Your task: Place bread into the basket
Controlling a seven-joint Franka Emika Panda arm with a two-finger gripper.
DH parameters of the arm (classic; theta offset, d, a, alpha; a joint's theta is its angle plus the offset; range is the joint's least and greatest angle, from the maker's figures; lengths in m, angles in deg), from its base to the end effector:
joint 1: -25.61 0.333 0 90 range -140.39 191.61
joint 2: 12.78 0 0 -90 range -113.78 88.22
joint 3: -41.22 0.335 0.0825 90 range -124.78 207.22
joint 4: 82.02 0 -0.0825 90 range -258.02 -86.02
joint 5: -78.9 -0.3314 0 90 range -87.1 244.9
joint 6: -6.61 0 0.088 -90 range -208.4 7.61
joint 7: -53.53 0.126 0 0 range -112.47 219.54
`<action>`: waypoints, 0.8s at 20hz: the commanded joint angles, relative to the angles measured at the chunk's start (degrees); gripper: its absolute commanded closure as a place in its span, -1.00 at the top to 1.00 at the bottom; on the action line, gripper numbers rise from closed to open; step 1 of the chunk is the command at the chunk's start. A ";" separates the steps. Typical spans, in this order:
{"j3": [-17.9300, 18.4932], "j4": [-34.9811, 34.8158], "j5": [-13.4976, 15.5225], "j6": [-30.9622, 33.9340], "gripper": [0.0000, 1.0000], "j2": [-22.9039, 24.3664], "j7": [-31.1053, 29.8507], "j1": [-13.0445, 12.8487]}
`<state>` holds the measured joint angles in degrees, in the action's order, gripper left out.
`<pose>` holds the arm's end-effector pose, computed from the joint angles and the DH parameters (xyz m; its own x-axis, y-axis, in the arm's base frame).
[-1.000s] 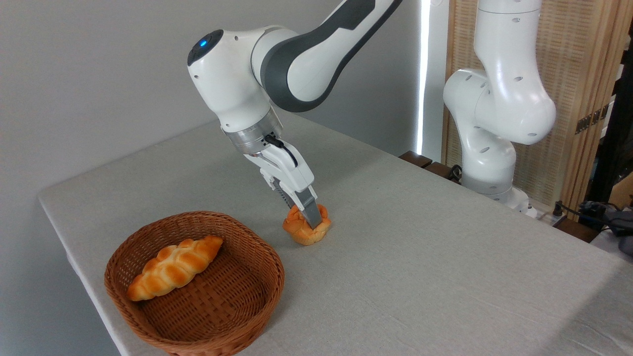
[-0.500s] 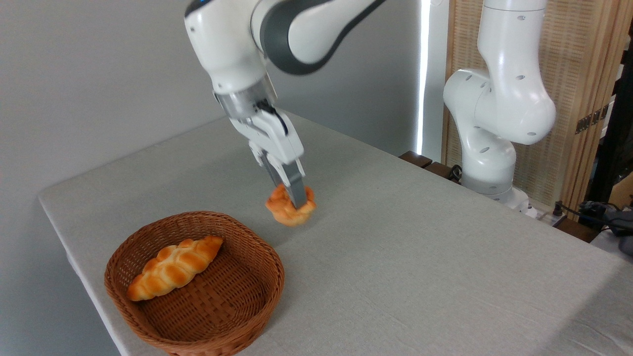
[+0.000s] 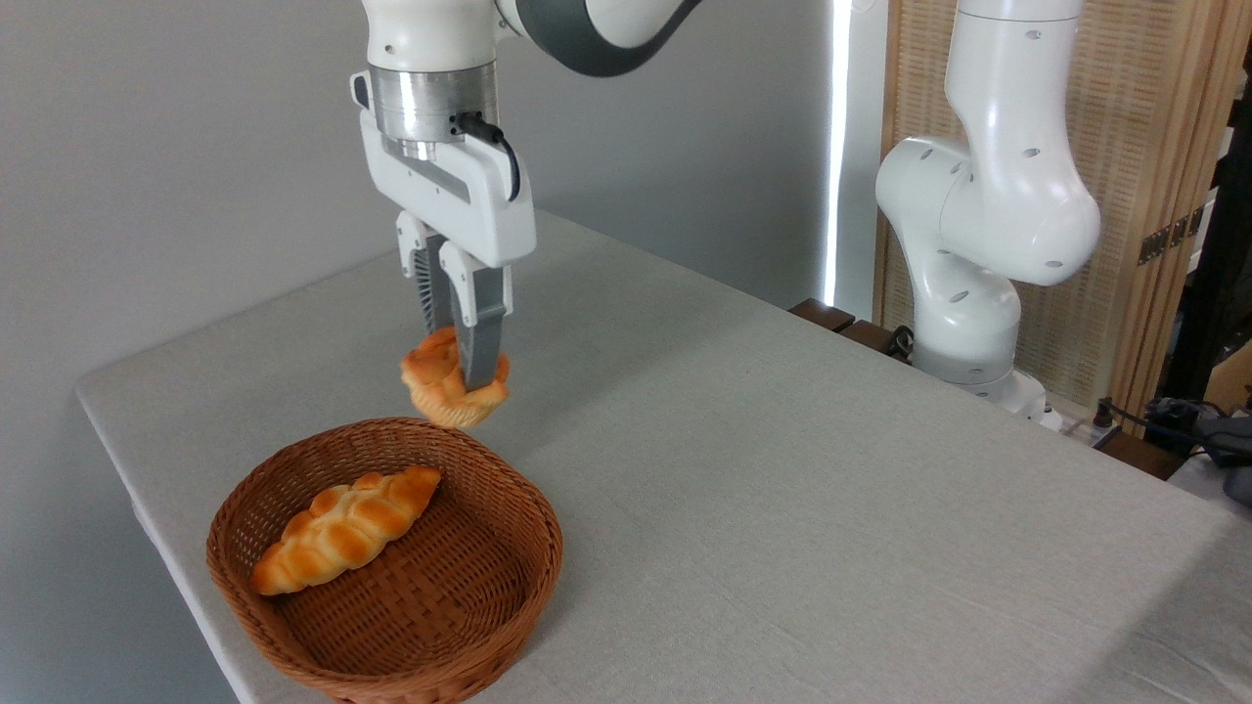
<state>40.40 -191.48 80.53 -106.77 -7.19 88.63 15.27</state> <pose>0.4887 -0.0990 0.5654 0.6860 -0.7119 0.1501 -0.7104 -0.7000 -0.0735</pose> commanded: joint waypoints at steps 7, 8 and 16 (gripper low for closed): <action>3.28 0.65 0.39 -13.18 1.00 -7.00 0.24 -0.20; 3.28 0.65 0.39 -13.27 1.00 -6.91 0.24 -0.20; 3.37 0.65 0.83 -13.18 1.00 -6.12 0.06 -0.20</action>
<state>42.99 -190.84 80.53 -119.66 -14.28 88.62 15.54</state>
